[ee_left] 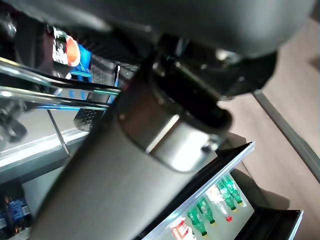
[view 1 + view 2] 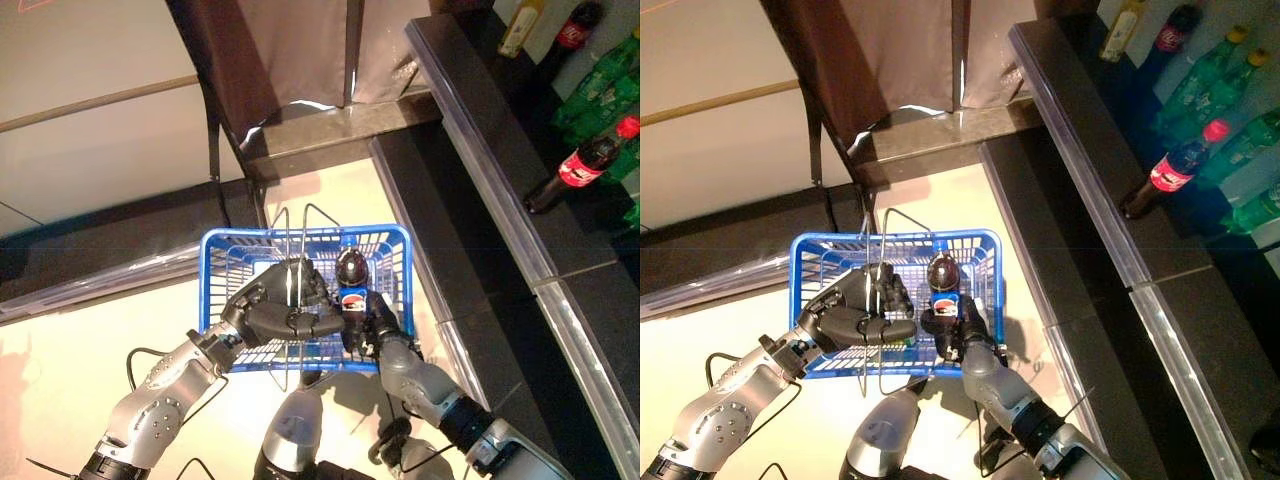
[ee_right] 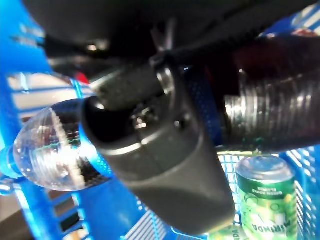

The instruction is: Pick up the drink and place into the basket.

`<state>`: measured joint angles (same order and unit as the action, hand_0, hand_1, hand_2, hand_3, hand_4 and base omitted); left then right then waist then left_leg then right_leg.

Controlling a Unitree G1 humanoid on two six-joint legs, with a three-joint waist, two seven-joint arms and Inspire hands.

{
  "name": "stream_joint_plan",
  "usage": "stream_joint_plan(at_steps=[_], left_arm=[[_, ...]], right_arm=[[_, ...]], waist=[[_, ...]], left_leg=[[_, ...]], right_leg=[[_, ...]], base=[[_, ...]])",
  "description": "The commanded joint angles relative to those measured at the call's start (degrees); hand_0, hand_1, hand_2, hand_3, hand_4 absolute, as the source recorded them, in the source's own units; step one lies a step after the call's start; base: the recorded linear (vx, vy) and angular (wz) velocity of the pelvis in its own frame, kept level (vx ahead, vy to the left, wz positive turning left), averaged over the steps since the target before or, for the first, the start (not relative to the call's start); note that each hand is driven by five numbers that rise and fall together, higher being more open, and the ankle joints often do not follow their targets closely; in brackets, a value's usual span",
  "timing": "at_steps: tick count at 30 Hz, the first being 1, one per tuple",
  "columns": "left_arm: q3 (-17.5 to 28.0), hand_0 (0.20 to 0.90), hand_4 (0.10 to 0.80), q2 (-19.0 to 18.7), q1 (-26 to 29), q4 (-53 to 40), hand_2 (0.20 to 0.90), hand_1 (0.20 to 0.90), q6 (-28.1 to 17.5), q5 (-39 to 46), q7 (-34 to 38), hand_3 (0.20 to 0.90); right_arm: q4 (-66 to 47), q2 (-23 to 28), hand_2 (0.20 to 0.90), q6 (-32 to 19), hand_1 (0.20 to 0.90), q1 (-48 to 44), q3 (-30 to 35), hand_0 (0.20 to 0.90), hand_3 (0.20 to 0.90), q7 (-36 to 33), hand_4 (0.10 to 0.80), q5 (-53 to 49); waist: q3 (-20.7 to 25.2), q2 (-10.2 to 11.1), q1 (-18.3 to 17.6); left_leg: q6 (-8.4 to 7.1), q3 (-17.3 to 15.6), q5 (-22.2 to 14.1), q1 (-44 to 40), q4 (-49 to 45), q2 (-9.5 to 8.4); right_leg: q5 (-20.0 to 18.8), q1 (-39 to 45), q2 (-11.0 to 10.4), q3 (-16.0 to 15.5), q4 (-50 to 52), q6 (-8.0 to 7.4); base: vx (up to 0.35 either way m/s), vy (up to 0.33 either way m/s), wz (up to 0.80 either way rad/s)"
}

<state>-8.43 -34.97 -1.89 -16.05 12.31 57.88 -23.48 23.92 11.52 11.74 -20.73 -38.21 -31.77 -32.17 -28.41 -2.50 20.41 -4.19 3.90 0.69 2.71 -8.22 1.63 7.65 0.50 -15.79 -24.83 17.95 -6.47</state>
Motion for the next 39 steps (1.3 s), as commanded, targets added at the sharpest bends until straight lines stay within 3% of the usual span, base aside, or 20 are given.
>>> stream_joint_plan(at_steps=[1, 9, 18, 21, 29, 39], left_arm=[[0.1, 0.300, 0.100, 4.4, 8.5, -17.7, 0.300, 0.300, -10.8, 9.4, -10.0, 0.200], [-1.2, 0.300, 0.100, 4.0, 9.7, -17.7, 0.300, 0.300, -11.5, 8.9, -11.0, 0.200], [-1.9, 0.300, 0.100, 2.6, 13.4, -16.8, 0.300, 0.300, -8.6, 10.9, -10.5, 0.200], [-2.2, 0.300, 0.100, 2.3, 13.7, -16.4, 0.300, 0.300, -8.5, 11.5, -10.3, 0.200], [-2.4, 0.300, 0.100, 1.3, 14.1, -16.8, 0.300, 0.300, -8.3, 12.9, -10.7, 0.200], [-2.1, 0.300, 0.100, 0.6, 14.5, -16.8, 0.300, 0.300, -7.6, 14.0, -10.3, 0.200]], right_arm=[[-1.2, -6.8, 0.300, -10.1, 0.300, -0.8, -2.6, 0.300, 0.200, -0.1, 0.100, -7.3], [5.1, -10.1, 0.300, -15.6, 0.300, -2.4, 0.3, 0.300, 0.200, 0.0, 0.100, -21.5], [13.7, -12.1, 0.300, -22.0, 0.300, -10.5, 10.2, 0.300, 0.200, 3.3, 0.100, -50.3], [14.4, -12.9, 0.300, -22.9, 0.300, -11.3, 12.2, 0.300, 0.200, 2.7, 0.100, -54.0], [15.1, -11.8, 0.300, -20.4, 0.300, -12.6, 15.6, 0.300, 0.200, 4.3, 0.100, -61.5], [20.7, -7.9, 0.300, -13.1, 0.300, -15.8, 17.6, 0.300, 0.200, 3.0, 0.100, -59.4]], waist=[[10.2, -1.5, 0.3], [9.3, -2.2, 1.2], [9.2, -2.0, 2.8], [9.3, -2.2, 2.9], [9.3, -2.5, 2.9], [9.0, -2.4, 3.2]], left_leg=[[0.01, 3.9, 0.5, 5.7, -5.4, -3.17], [0.11, 4.7, 0.7, 6.7, -5.3, -3.61], [0.49, 5.4, 0.5, 6.7, -5.8, -3.87], [0.74, 5.4, 0.4, 6.6, -5.8, -3.91], [1.23, 5.2, 0.3, 6.7, -6.0, -4.22], [1.67, 4.9, 0.1, 6.7, -6.1, -4.37]], right_leg=[[-1.9, 3.5, 4.2, -1.9, -4.2, 3.17], [-2.4, 2.9, 4.1, -2.5, -4.5, 3.14], [-2.6, 3.3, 4.0, -3.9, -3.6, 3.09], [-2.8, 3.2, 3.9, -4.0, -3.5, 2.99], [-3.3, 3.0, 3.5, -4.1, -3.4, 2.78], [-3.5, 2.8, 2.8, -4.6, -3.0, 2.67]], base=[[-0.059, -0.024, 0.00], [-0.014, -0.006, 0.00], [0.040, -0.013, 0.10], [0.032, 0.007, 0.03], [0.004, 0.002, 0.00], [0.009, 0.002, 0.02]])
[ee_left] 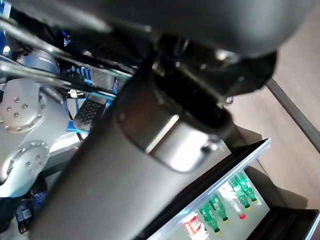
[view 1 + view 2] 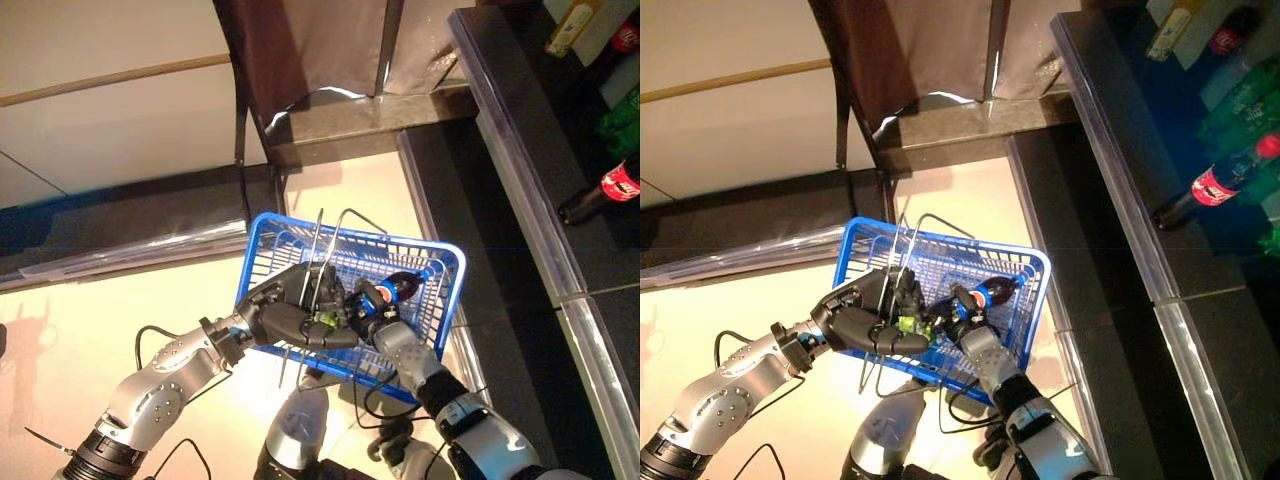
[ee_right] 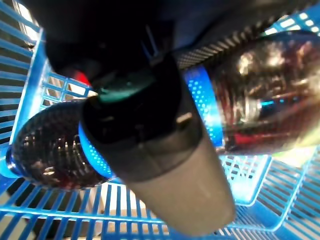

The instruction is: Pick up the drink and place into the basket.

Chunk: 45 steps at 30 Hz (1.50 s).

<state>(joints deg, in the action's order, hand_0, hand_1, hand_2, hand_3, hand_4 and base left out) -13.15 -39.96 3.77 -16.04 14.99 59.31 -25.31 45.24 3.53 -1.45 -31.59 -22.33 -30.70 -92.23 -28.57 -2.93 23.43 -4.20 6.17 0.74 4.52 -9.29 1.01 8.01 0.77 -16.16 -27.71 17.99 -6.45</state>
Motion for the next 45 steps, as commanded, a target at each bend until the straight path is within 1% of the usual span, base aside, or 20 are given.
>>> stream_joint_plan(at_steps=[1, 2, 3, 4, 9, 14, 15, 16, 20, 21, 23, 24, 25, 27, 28, 29, 33, 34, 39, 45], left_arm=[[2.5, 0.300, 0.100, 5.5, 8.9, -16.9, 0.300, 0.300, -10.2, 12.7, -8.1, 0.200], [2.5, 0.300, 0.100, 5.4, 8.9, -16.9, 0.300, 0.300, -10.3, 12.8, -8.1, 0.200], [2.4, 0.300, 0.100, 5.4, 9.0, -17.0, 0.300, 0.300, -10.4, 12.8, -7.9, 0.200], [2.3, 0.300, 0.100, 5.4, 9.1, -17.0, 0.300, 0.300, -10.7, 12.7, -7.8, 0.200], [2.3, 0.300, 0.100, 5.5, 9.2, -17.4, 0.300, 0.300, -10.9, 12.4, -6.3, 0.200], [3.0, 0.300, 0.100, 5.5, 8.9, -16.9, 0.300, 0.300, -10.9, 11.5, -3.3, 0.200], [3.7, 0.300, 0.100, 5.4, 8.5, -16.6, 0.300, 0.300, -11.4, 11.0, -2.6, 0.200], [3.9, 0.300, 0.100, 5.3, 8.4, -16.5, 0.300, 0.300, -11.6, 10.9, -2.6, 0.200], [6.2, 0.300, 0.100, 5.1, 6.4, -16.4, 0.300, 0.300, -12.6, 10.5, -2.8, 0.200], [6.2, 0.300, 0.100, 5.2, 6.3, -16.4, 0.300, 0.300, -12.6, 10.4, -2.7, 0.200], [7.2, 0.300, 0.100, 5.5, 5.5, -16.1, 0.300, 0.300, -13.2, 9.7, -1.9, 0.200], [7.8, 0.300, 0.100, 5.4, 4.8, -15.9, 0.300, 0.300, -13.9, 9.6, -1.3, 0.200], [8.0, 0.300, 0.100, 5.5, 4.5, -15.9, 0.300, 0.300, -14.2, 9.5, -1.1, 0.200], [9.4, 0.300, 0.100, 6.0, 2.4, -15.7, 0.300, 0.300, -15.9, 8.2, -0.4, 0.200], [9.5, 0.300, 0.100, 6.0, 2.1, -15.6, 0.300, 0.300, -16.1, 8.0, -0.3, 0.200], [10.2, 0.300, 0.100, 6.4, 1.0, -15.3, 0.300, 0.300, -17.0, 7.2, 0.1, 0.200], [12.3, 0.300, 0.100, 6.7, -1.7, -14.8, 0.300, 0.300, -18.4, 7.4, 0.6, 0.200], [13.6, 0.300, 0.100, 6.6, -3.3, -14.6, 0.300, 0.300, -18.8, 8.0, 0.7, 0.200], [15.7, 0.300, 0.100, 6.9, -6.9, -14.1, 0.300, 0.300, -19.3, 7.5, 0.8, 0.200], [16.5, 0.300, 0.100, 7.3, -9.3, -12.1, 0.300, 0.300, -19.6, 5.9, 4.1, 0.200]], right_arm=[[0.6, 0.6, 0.300, 0.8, 0.300, -5.4, 2.3, 0.300, 0.200, 1.8, 0.100, 1.0], [0.9, 0.8, 0.345, 1.1, 0.345, -5.4, 2.5, 0.345, 0.252, 1.7, 0.152, 1.3], [1.3, 1.0, 0.526, 1.2, 0.526, -5.4, 2.5, 0.526, 0.464, 1.4, 0.364, 1.6], [1.5, 1.2, 0.900, 1.3, 0.900, -5.4, 2.5, 0.900, 0.900, 1.2, 0.800, 2.8], [0.3, 2.1, 0.900, 1.3, 0.900, -5.3, 1.5, 0.900, 0.900, 1.5, 0.800, 6.4], [-4.3, 3.4, 0.900, 0.5, 0.900, -4.0, 0.0, 0.900, 0.900, 3.6, 0.800, 10.1], [-9.4, 3.7, 0.900, -0.4, 0.900, -2.5, -1.4, 0.900, 0.900, 2.5, 0.800, 11.8], [-10.7, 3.9, 0.900, -0.6, 0.900, -2.1, -1.7, 0.900, 0.900, 2.2, 0.800, 12.1], [-22.1, 6.0, 0.900, -1.2, 0.900, 2.9, -2.8, 0.900, 0.900, 3.7, 0.800, 16.8], [-22.8, 6.1, 0.900, -1.1, 0.900, 3.1, -2.9, 0.900, 0.900, 3.4, 0.800, 17.0], [-30.0, 7.5, 0.900, -0.7, 0.900, 6.0, -2.8, 0.900, 0.900, 3.7, 0.800, 20.0], [-35.7, 8.9, 0.900, -0.2, 0.900, 8.4, -2.9, 0.900, 0.900, 3.9, 0.800, 22.0], [-37.6, 9.4, 0.900, 0.1, 0.900, 9.2, -2.9, 0.900, 0.900, 3.9, 0.800, 22.5], [-48.0, 13.2, 0.900, 1.9, 0.900, 14.1, -2.2, 0.900, 0.900, 6.1, 0.800, 24.8], [-49.1, 13.7, 0.900, 2.0, 0.900, 14.7, -2.2, 0.900, 0.900, 6.3, 0.800, 24.9], [-54.3, 16.2, 0.900, 3.6, 0.900, 17.6, -1.2, 0.900, 0.900, 8.3, 0.800, 26.1], [-63.5, 20.9, 0.900, 6.7, 0.900, 23.2, 1.2, 0.900, 0.900, 14.5, 0.800, 27.3], [-66.9, 23.3, 0.900, 7.7, 0.900, 26.0, 2.6, 0.900, 0.900, 18.3, 0.800, 27.5], [-72.6, 27.2, 0.900, 8.4, 0.900, 30.7, 5.7, 0.900, 0.900, 26.5, 0.800, 29.1], [-77.2, 30.1, 0.900, 5.8, 0.900, 32.4, 8.5, 0.900, 0.900, 36.2, 0.800, 31.6]], waist=[[9.1, -1.9, 0.3], [9.0, -1.9, 0.2], [8.8, -1.9, 0.2], [8.7, -1.9, 0.2], [8.2, -1.6, 0.0], [7.6, -1.1, -0.6], [7.4, -0.7, -1.1], [7.3, -0.6, -1.2], [6.7, 0.4, -2.6], [6.7, 0.4, -2.7], [6.5, 0.8, -3.8], [6.3, 1.1, -4.7], [6.3, 1.1, -4.9], [6.1, 1.4, -6.6], [6.1, 1.4, -6.8], [6.0, 1.6, -7.8], [6.1, 2.0, -9.6], [6.4, 2.3, -10.4], [7.2, 3.0, -12.0], [9.1, 3.7, -13.9]], left_leg=[[1.78, 2.6, 0.1, 4.9, -4.9, -3.77], [1.83, 2.6, 0.1, 4.9, -4.9, -3.75], [1.88, 2.5, 0.1, 4.9, -4.8, -3.73], [1.93, 2.4, 0.1, 4.9, -4.8, -3.69], [2.06, 2.2, 0.1, 5.0, -4.6, -3.52], [2.02, 1.7, 0.2, 5.2, -4.5, -3.20], [2.06, 1.4, 0.2, 5.2, -4.3, -3.04], [2.07, 1.3, 0.2, 5.2, -4.2, -2.98], [2.16, 0.1, 0.4, 5.1, -3.6, -2.22], [2.16, 0.1, 0.4, 5.1, -3.6, -2.19], [2.23, -0.6, 0.5, 5.0, -3.2, -1.79], [2.26, -1.1, 0.6, 5.1, -3.1, -1.59], [2.27, -1.2, 0.6, 5.0, -3.0, -1.52], [2.34, -2.2, 0.8, 4.9, -2.5, -1.17], [2.35, -2.3, 0.8, 4.9, -2.5, -1.13], [2.37, -2.9, 0.9, 4.8, -2.2, -0.95], [2.32, -4.3, 1.0, 4.3, -1.7, -0.47], [2.26, -5.0, 0.9, 4.0, -1.5, -0.22], [2.07, -6.4, 0.8, 2.9, -1.1, 0.38], [1.93, -8.3, 0.9, 1.1, 0.2, 1.24]], right_leg=[[-4.0, 2.5, 3.2, -1.8, -3.1, 2.61], [-4.0, 2.4, 3.2, -1.8, -3.0, 2.57], [-4.0, 2.3, 3.1, -1.8, -3.0, 2.53], [-4.1, 2.2, 3.1, -1.8, -3.0, 2.51], [-4.2, 1.9, 3.0, -1.6, -2.8, 2.44], [-4.2, 1.3, 3.1, -1.3, -2.6, 2.32], [-4.2, 1.0, 3.2, -0.9, -2.6, 2.23], [-4.2, 0.9, 3.3, -0.8, -2.7, 2.22], [-4.1, 0.3, 3.7, 0.0, -2.8, 2.20], [-4.1, 0.2, 3.7, 0.1, -2.8, 2.20], [-4.0, -0.2, 3.9, 0.7, -2.8, 2.13], [-4.0, -0.5, 4.1, 1.1, -2.8, 2.08], [-4.0, -0.6, 4.1, 1.3, -2.8, 2.06], [-4.1, -1.3, 4.5, 2.3, -2.9, 1.80], [-4.1, -1.3, 4.5, 2.4, -2.9, 1.77], [-4.1, -1.6, 4.7, 3.1, -3.0, 1.58], [-4.1, -1.9, 5.1, 4.3, -3.3, 1.29], [-4.1, -1.8, 5.3, 4.8, -3.4, 1.16], [-3.9, -1.5, 5.8, 6.1, -3.7, 1.09], [-4.1, -0.6, 6.5, 7.9, -5.0, 1.05]], base=[[0.000, 0.000, 0.00], [0.000, 0.000, 0.00], [0.000, 0.000, 0.00], [0.000, 0.000, 0.00], [0.000, 0.000, 0.00], [-0.007, -0.003, 0.00], [-0.030, -0.014, -0.02], [-0.037, -0.019, -0.02], [-0.029, -0.012, -0.04], [-0.034, -0.006, -0.06], [-0.042, 0.004, -0.13], [-0.052, 0.010, -0.16], [-0.067, 0.021, -0.13], [-0.072, 0.031, -0.08], [-0.076, 0.041, -0.21], [-0.047, 0.032, -0.25], [-0.040, 0.032, -0.20], [-0.015, 0.019, -0.16], [-0.007, 0.007, -0.12], [-0.001, 0.003, -0.15]])
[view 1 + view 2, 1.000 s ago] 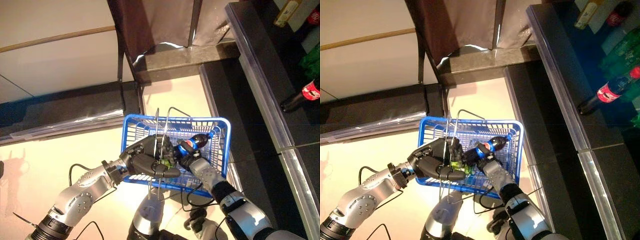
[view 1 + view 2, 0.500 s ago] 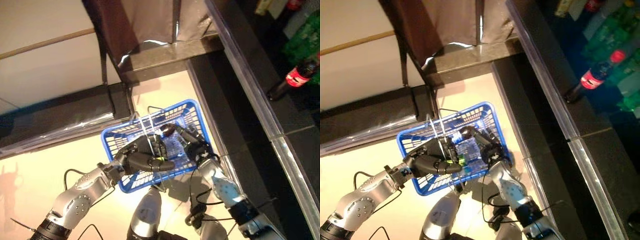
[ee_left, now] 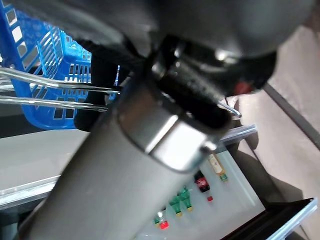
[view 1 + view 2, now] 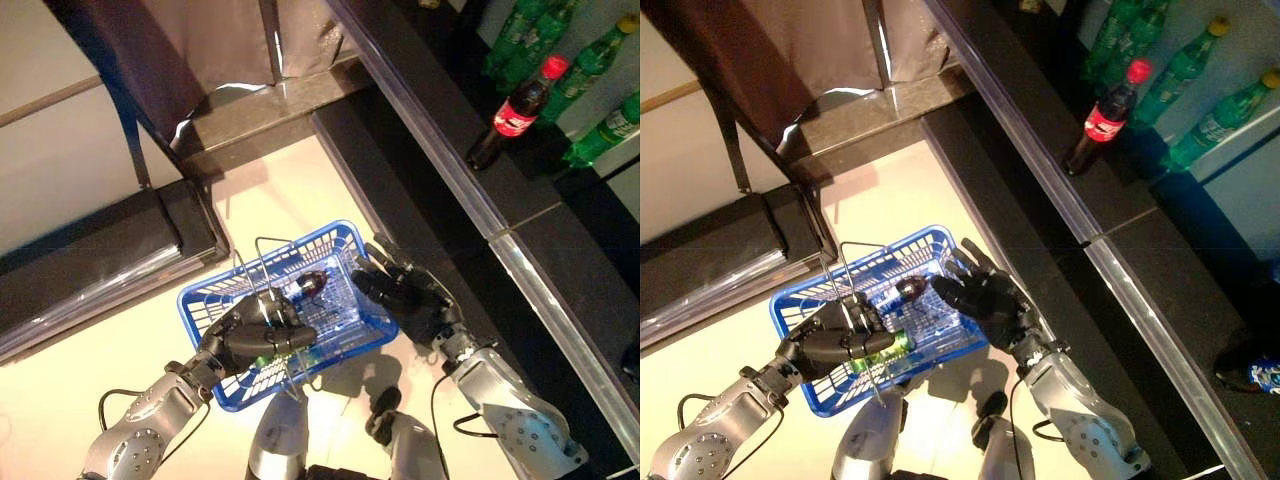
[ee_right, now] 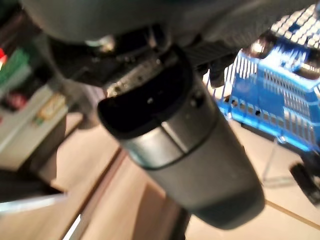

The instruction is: Pick up the drink and place into the basket.

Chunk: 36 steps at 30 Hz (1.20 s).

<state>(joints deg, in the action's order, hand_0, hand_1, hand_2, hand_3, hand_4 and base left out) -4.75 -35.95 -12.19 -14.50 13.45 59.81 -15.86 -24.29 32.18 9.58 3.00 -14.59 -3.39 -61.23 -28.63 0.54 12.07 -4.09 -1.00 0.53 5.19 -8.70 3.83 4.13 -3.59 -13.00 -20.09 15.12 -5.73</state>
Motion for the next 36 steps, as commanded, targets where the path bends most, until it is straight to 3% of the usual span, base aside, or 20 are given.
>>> stream_joint_plan(at_steps=[1, 4, 10, 14, 20, 27, 33, 36], left_arm=[[7.9, 0.300, 0.100, 3.4, 6.6, -13.3, 0.300, 0.300, -18.2, 5.0, -4.5, 0.200], [7.2, 0.300, 0.100, 4.1, 6.6, -9.9, 0.300, 0.300, -19.5, 2.2, -1.2, 0.200], [7.1, 0.300, 0.100, 8.1, 3.3, -1.7, 0.300, 0.300, -23.1, -4.4, 6.1, 0.200], [8.3, 0.300, 0.100, 11.1, -1.1, 5.4, 0.300, 0.300, -25.7, -8.7, 11.3, 0.200], [8.1, 0.300, 0.100, 13.1, -1.5, 16.1, 0.300, 0.300, -27.8, -9.5, 15.6, 0.200], [7.3, 0.300, 0.100, 17.0, 1.4, 29.5, 0.300, 0.300, -28.2, -8.8, 19.0, 0.200], [6.3, 0.300, 0.100, 19.8, 2.2, 38.6, 0.300, 0.300, -28.1, -9.0, 20.7, 0.200], [6.8, 0.300, 0.100, 21.4, 2.9, 43.9, 0.300, 0.300, -28.9, -7.4, 19.4, 0.200]], right_arm=[[-7.9, 1.4, 0.900, -5.9, 0.900, -2.3, 0.8, 0.900, 0.900, 10.0, 0.800, 0.6], [-8.0, 0.6, 0.900, -8.4, 0.900, -2.7, 1.3, 0.900, 0.900, 11.7, 0.800, 2.1], [-3.5, -0.9, 0.900, -7.7, 0.900, 2.2, 4.8, 0.900, 0.900, 6.9, 0.800, 10.0], [4.7, -1.8, 0.900, -9.9, 0.900, 9.8, 8.5, 0.900, 0.900, 3.9, 0.800, 17.9], [17.7, -4.7, 0.900, -9.7, 0.900, 12.4, 7.9, 0.900, 0.900, -0.4, 0.800, 27.6], [34.5, -8.6, 0.900, -7.1, 0.900, 12.0, 6.1, 0.900, 0.900, -3.1, 0.800, 28.7], [48.0, -10.3, 0.900, -4.1, 0.900, 10.5, 4.9, 0.900, 0.900, -2.5, 0.800, 34.2], [54.2, -10.9, 0.900, -3.0, 0.900, 9.1, 4.4, 0.900, 0.900, -2.8, 0.800, 34.2]], waist=[[9.4, 0.2, -2.7], [10.7, 0.4, -3.8], [13.8, 0.5, -7.1], [15.5, 0.7, -10.2], [16.6, 0.5, -12.5], [17.3, -0.2, -14.5], [17.2, -0.7, -14.7], [17.0, -0.3, -14.8]], left_leg=[[1.79, -1.4, 1.2, 0.1, -0.2, -1.47], [1.67, -2.5, 1.2, -1.3, 1.0, -1.01], [1.07, -5.9, 1.5, -4.4, 3.7, 0.64], [0.50, -8.6, 2.0, -6.4, 6.3, 1.93], [-0.27, -11.1, 2.3, -7.8, 8.2, 2.97], [-1.71, -13.1, 2.5, -9.0, 7.9, 4.46], [-4.22, -14.6, 6.9, -7.5, 8.3, 8.32], [-3.74, -13.9, 6.6, -6.2, 3.9, 7.73]], right_leg=[[-0.3, 3.9, 3.5, 0.5, -2.3, 0.32], [-0.4, 4.5, 3.8, 1.7, -3.1, 0.13], [-0.6, 5.3, 4.5, 4.7, -4.8, -0.20], [-1.1, 5.9, 5.0, 7.4, -7.2, -0.44], [-1.6, 6.6, 5.3, 9.2, -9.3, -0.40], [-1.4, 7.3, 6.5, 9.6, -10.2, 0.97], [-2.0, 7.9, 8.6, 9.4, -12.1, 2.48], [-2.3, 8.0, 8.8, 9.9, -12.8, 3.06]], base=[[0.004, -0.004, -0.09], [0.000, -0.004, -0.13], [-0.015, 0.004, -0.24], [-0.061, -0.008, -0.32], [-0.066, -0.039, -0.34], [-0.065, -0.106, -0.12], [-0.100, -0.162, -0.04], [-0.187, -0.124, -0.05]])
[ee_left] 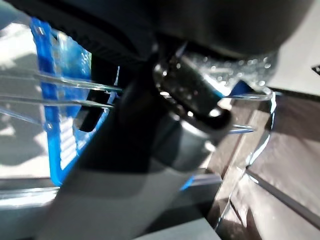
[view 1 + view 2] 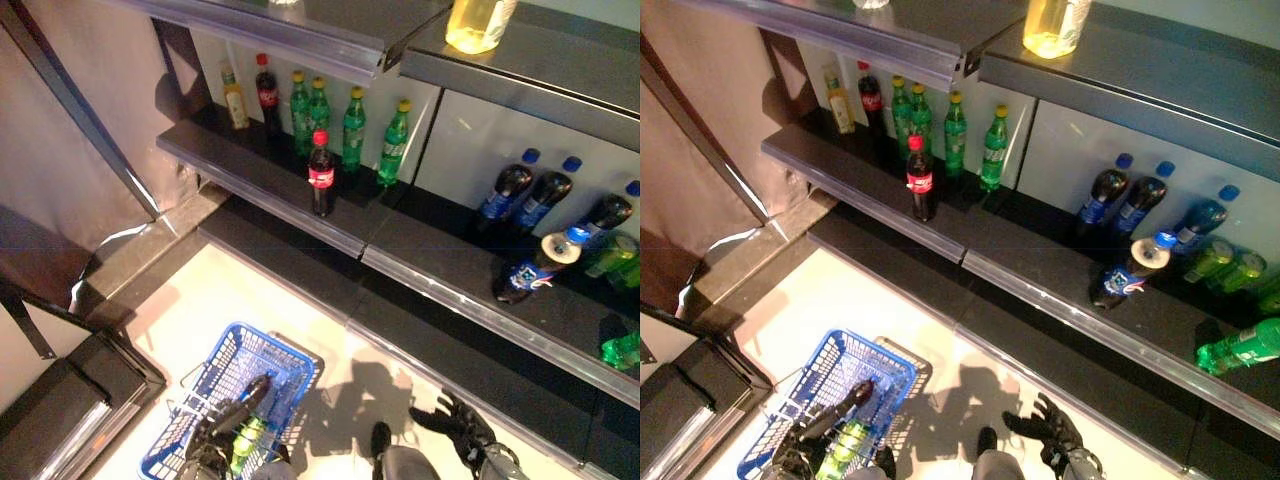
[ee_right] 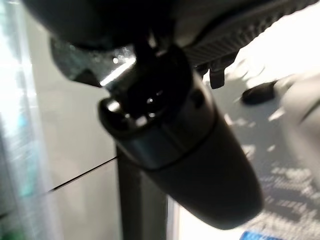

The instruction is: Pick up the drink and place into the basket.

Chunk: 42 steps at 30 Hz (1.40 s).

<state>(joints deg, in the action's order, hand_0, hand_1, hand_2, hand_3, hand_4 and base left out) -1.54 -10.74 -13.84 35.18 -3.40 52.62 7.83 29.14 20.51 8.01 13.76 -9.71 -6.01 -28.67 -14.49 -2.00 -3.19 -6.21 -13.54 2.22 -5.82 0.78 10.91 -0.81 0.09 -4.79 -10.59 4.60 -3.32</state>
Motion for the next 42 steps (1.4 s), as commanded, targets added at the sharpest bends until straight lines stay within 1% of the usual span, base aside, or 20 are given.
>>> stream_joint_plan(at_steps=[1, 2, 3, 4, 7, 11, 15, 17, 20, 22, 25, 28, 29, 30, 32, 34, 36, 38, 39, 42], left_arm=[[3.3, 0.300, 0.100, -3.1, 5.2, -3.3, 0.300, 0.300, -13.2, -0.9, -4.5, 0.200], [3.2, 0.300, 0.100, -2.9, 5.3, -2.8, 0.300, 0.300, -13.0, -0.9, -4.2, 0.200], [3.5, 0.300, 0.100, -1.6, 5.8, -0.3, 0.300, 0.300, -13.9, 0.9, -2.4, 0.200], [4.1, 0.300, 0.100, -0.8, 5.9, 2.2, 0.300, 0.300, -14.7, 4.2, -2.4, 0.200], [5.2, 0.300, 0.100, 0.4, 6.8, 8.1, 0.300, 0.300, -14.2, 5.8, -1.5, 0.200], [4.0, 0.300, 0.100, 0.7, 8.1, 14.3, 0.300, 0.300, -12.4, 2.9, 0.9, 0.200], [2.9, 0.300, 0.100, -0.4, 9.8, 18.5, 0.300, 0.300, -10.6, 2.0, 2.6, 0.200], [2.4, 0.300, 0.100, -0.9, 9.9, 19.1, 0.300, 0.300, -10.6, 1.1, 2.3, 0.200], [3.0, 0.300, 0.100, -1.9, 9.4, 20.8, 0.300, 0.300, -11.0, 1.4, 3.2, 0.200], [3.5, 0.300, 0.100, -2.8, 9.1, 22.8, 0.300, 0.300, -11.9, 3.5, 3.2, 0.200], [4.4, 0.300, 0.100, -3.2, 9.6, 23.2, 0.300, 0.300, -11.5, 4.7, 3.1, 0.200], [6.6, 0.300, 0.100, -3.0, 9.4, 22.4, 0.300, 0.300, -10.7, 5.6, 4.2, 0.200], [8.0, 0.300, 0.100, -3.0, 9.0, 21.8, 0.300, 0.300, -10.1, 6.1, 4.8, 0.200], [8.6, 0.300, 0.100, -2.8, 8.6, 21.3, 0.300, 0.300, -9.9, 6.7, 5.6, 0.200], [9.0, 0.300, 0.100, -2.5, 7.8, 20.3, 0.300, 0.300, -9.6, 7.9, 6.8, 0.200], [8.7, 0.300, 0.100, -2.3, 7.7, 19.8, 0.300, 0.300, -9.5, 8.3, 7.4, 0.200], [9.1, 0.300, 0.100, -1.4, 7.1, 20.3, 0.300, 0.300, -10.9, 10.5, 7.6, 0.200], [10.2, 0.300, 0.100, -0.3, 6.2, 20.8, 0.300, 0.300, -12.1, 11.8, 5.3, 0.200], [9.7, 0.300, 0.100, -0.4, 5.9, 20.6, 0.300, 0.300, -12.0, 11.3, 4.2, 0.200], [7.9, 0.300, 0.100, -0.7, 5.3, 19.9, 0.300, 0.300, -11.2, 10.1, 4.1, 0.200]], right_arm=[[4.9, 0.6, 0.900, -0.3, 0.900, -3.3, -0.9, 0.900, 0.900, -0.8, 0.800, 2.2], [5.7, 0.5, 0.900, 0.6, 0.900, -3.8, -1.0, 0.900, 0.900, -1.5, 0.800, 2.3], [12.1, 0.0, 0.900, 0.7, 0.900, -5.9, -1.4, 0.900, 0.900, -0.8, 0.800, 3.9], [15.9, -0.5, 0.900, 0.4, 0.900, -6.6, -1.1, 0.900, 0.900, 0.2, 0.800, 4.7], [21.9, -1.5, 0.900, -0.5, 0.900, -7.8, -1.3, 0.900, 0.900, -1.5, 0.800, 8.3], [26.3, -3.3, 0.900, -3.5, 0.900, -8.4, -2.3, 0.900, 0.900, -3.9, 0.800, 9.8], [28.9, -5.6, 0.900, -5.1, 0.900, -8.2, -3.6, 0.900, 0.900, -6.1, 0.800, 14.5], [28.9, -5.8, 0.900, -4.7, 0.900, -8.3, -3.9, 0.900, 0.900, -7.1, 0.800, 14.5], [29.4, -5.9, 0.900, -2.3, 0.900, -9.1, -4.1, 0.900, 0.900, -7.3, 0.800, 13.2], [31.2, -5.9, 0.900, -4.3, 0.900, -9.7, -5.1, 0.900, 0.900, -6.0, 0.800, 18.7], [31.9, -6.0, 0.900, -5.3, 0.900, -10.0, -6.0, 0.900, 0.900, -4.9, 0.800, 21.6], [32.3, -6.6, 0.900, -4.4, 0.900, -10.8, -7.6, 0.900, 0.900, -4.4, 0.800, 24.8], [32.1, -6.6, 0.900, -4.3, 0.900, -11.0, -8.3, 0.900, 0.900, -3.8, 0.800, 26.4], [31.7, -6.5, 0.900, -3.7, 0.900, -11.0, -8.8, 0.900, 0.900, -3.4, 0.800, 27.7], [30.0, -5.8, 0.900, -1.1, 0.900, -10.8, -9.7, 0.900, 0.900, -2.5, 0.800, 28.7], [29.5, -4.9, 0.900, -1.8, 0.900, -11.0, -9.8, 0.900, 0.900, -1.7, 0.800, 25.1], [29.1, -4.4, 0.900, -0.4, 0.900, -11.6, -10.4, 0.900, 0.900, 0.0, 0.800, 25.1], [30.4, -4.1, 0.900, -2.1, 0.900, -11.8, -11.3, 0.900, 0.900, 1.4, 0.800, 26.6], [30.6, -3.9, 0.900, -3.2, 0.900, -11.8, -11.4, 0.900, 0.900, 1.5, 0.800, 26.1], [29.8, -3.9, 0.900, -3.1, 0.900, -11.7, -10.6, 0.900, 0.900, -0.1, 0.800, 23.3]], waist=[[3.1, 2.8, 0.7], [3.1, 3.0, 0.8], [3.4, 4.0, 1.7], [3.5, 4.3, 2.2], [4.4, 3.9, 2.0], [5.4, 3.0, 0.1], [4.9, 3.4, -1.6], [4.7, 3.2, -1.9], [4.6, 2.3, -1.2], [5.1, 1.1, -0.1], [5.8, 0.9, 1.6], [6.3, 1.4, 4.1], [6.6, 1.6, 5.3], [6.5, 1.9, 5.8], [6.5, 2.4, 5.9], [5.6, 3.6, 6.6], [5.0, 4.5, 8.1], [4.2, 5.2, 9.6], [3.9, 5.3, 10.3], [3.7, 4.1, 10.8]], left_leg=[[-0.14, 0.5, 1.5, 5.5, -10.4, -1.99], [0.36, 1.1, 0.3, 5.6, -11.7, -2.85], [3.20, 5.0, -5.7, 7.2, -20.8, -9.51], [4.32, 7.3, -7.6, 7.8, -25.5, -13.10], [4.83, 8.8, -9.5, 6.1, -26.5, -17.25], [6.38, 7.5, -13.5, -1.9, -11.5, -16.09], [7.55, 10.7, -12.2, -4.9, -1.8, -16.52], [7.82, 11.3, -11.6, -5.0, -0.7, -16.42], [8.30, 8.4, -9.6, -3.8, 0.7, -15.51], [8.98, 5.0, -7.4, -1.8, 1.3, -13.99], [9.16, 3.3, -7.0, -0.2, 0.2, -12.97], [8.16, 1.5, -7.8, 0.2, -1.9, -10.45], [6.78, -0.2, -7.6, 0.2, -2.4, -8.45], [5.70, -1.6, -7.4, -0.4, -2.3, -7.16], [3.83, -2.1, -6.1, 0.3, -2.9, -4.43], [2.30, 0.4, -5.2, 2.6, -5.2, -2.46], [2.38, 6.3, -5.3, 4.5, -7.6, -3.74], [3.91, 10.5, -7.7, 6.4, -11.1, -7.64], [4.63, 9.5, -8.1, 7.7, -12.5, -10.01], [4.91, 5.9, -7.1, 8.3, -11.4, -13.28]], right_leg=[[2.2, 3.8, 0.0, 0.9, -2.6, 0.91], [2.1, 3.7, -0.2, 1.0, -2.6, 0.96], [1.7, 2.7, -0.9, 1.6, -2.6, 1.38], [1.1, 2.3, -0.9, 1.9, -2.6, 1.52], [-0.6, 0.8, 0.1, 2.4, -2.7, 1.07], [-2.5, -2.5, 1.5, 3.9, -2.2, -1.12], [-9.4, -7.6, 1.5, 8.5, -5.8, -5.06], [-9.9, -8.4, 1.6, 10.0, -5.6, -5.37], [-7.0, -8.7, 0.7, 7.0, 0.0, -5.07], [-3.8, -7.2, -1.2, 4.9, 7.0, -4.71], [-2.7, -3.6, -4.5, 3.2, 6.4, -4.38], [-3.3, -1.3, -9.6, -0.9, 5.4, -5.13], [-1.7, 0.6, -10.2, -4.6, 2.4, -5.55], [-1.2, 2.4, -9.6, -6.4, -0.1, -5.55], [0.1, 2.7, -7.1, -5.4, -1.4, -4.78], [1.3, 3.0, -4.4, -3.9, -2.3, -3.22], [1.4, 3.1, -2.7, -2.8, -2.8, -2.23], [1.6, 3.2, -1.6, -1.7, -3.2, -1.29], [1.1, 3.6, -1.5, -3.2, -3.8, -1.14], [1.2, 4.4, -0.7, -6.9, -4.0, -1.02]], base=[[-0.148, -0.069, -0.10], [-0.236, -0.089, -0.25], [-0.227, -0.058, -0.44], [-0.242, -0.042, -0.74], [-0.155, 0.062, -1.16], [-0.120, 0.091, -0.08], [-0.199, -0.035, -0.22], [-0.212, -0.061, -0.12], [-0.354, -0.096, -0.14], [-0.398, -0.158, -0.60], [-0.300, -0.286, -0.36], [-0.189, -0.448, -0.53], [-0.117, -0.579, -0.80], [-0.089, -0.591, -1.03], [-0.067, -0.546, -1.03], [-0.035, -0.572, -0.99], [0.027, -0.413, -1.04], [0.058, -0.382, -1.28], [0.071, -0.318, -1.05], [0.124, -0.243, -0.81]])
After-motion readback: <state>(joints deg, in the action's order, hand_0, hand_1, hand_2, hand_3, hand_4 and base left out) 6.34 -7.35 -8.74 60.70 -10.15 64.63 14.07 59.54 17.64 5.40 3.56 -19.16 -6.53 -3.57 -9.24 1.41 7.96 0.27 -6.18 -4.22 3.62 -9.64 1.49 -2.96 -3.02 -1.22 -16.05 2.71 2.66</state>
